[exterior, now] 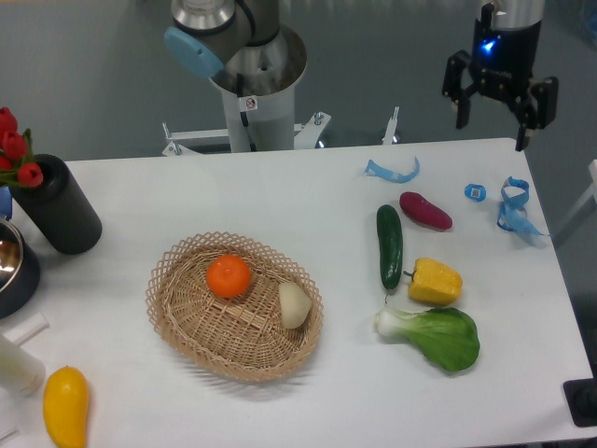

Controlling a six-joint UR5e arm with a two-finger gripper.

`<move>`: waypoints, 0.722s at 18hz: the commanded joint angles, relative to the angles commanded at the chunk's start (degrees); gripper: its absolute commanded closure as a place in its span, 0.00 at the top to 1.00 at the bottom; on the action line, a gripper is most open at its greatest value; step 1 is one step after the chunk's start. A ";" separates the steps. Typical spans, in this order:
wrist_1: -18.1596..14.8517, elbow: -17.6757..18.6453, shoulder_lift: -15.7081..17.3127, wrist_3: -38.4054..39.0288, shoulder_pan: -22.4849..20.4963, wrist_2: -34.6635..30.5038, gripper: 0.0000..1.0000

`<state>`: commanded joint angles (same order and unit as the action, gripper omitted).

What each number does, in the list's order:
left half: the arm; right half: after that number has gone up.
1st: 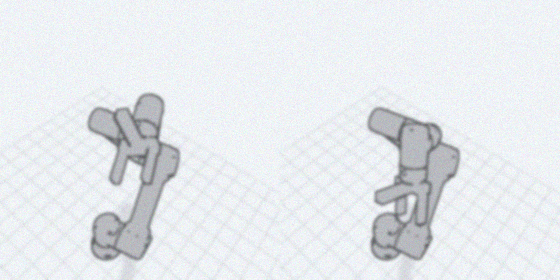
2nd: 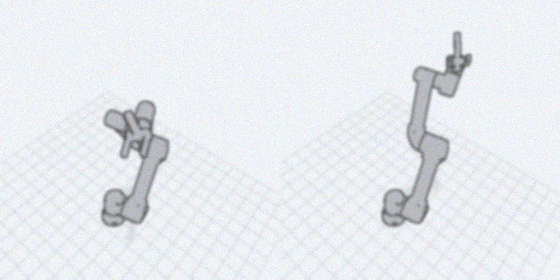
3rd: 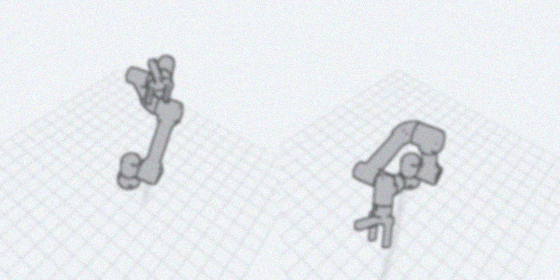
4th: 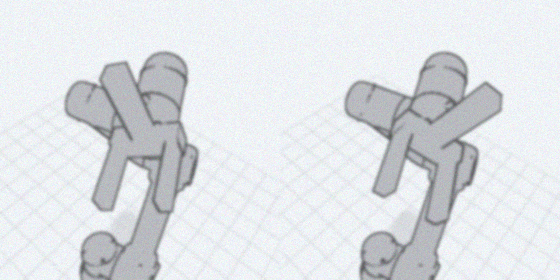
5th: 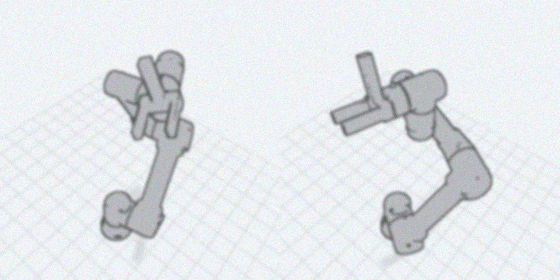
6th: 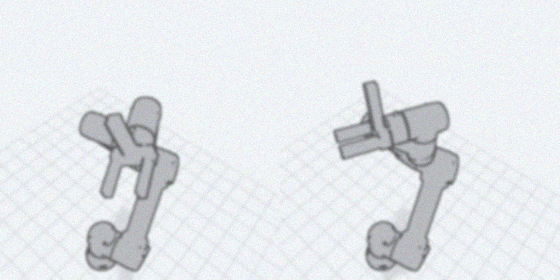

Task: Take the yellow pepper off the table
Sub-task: 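Lower the open gripper from above the table toward the produce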

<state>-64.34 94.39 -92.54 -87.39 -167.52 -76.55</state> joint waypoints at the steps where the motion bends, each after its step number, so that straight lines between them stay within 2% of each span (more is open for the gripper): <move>1: 0.79 0.09 -0.18 2.03 0.18 0.17 1.00; 4: 2.99 1.66 -0.88 3.72 1.67 0.26 1.00; 8: 8.96 5.17 -0.97 6.53 2.11 0.09 1.00; 13: 12.04 6.86 -1.85 6.44 2.81 0.00 1.00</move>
<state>-52.30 101.25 -94.39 -80.95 -164.71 -76.55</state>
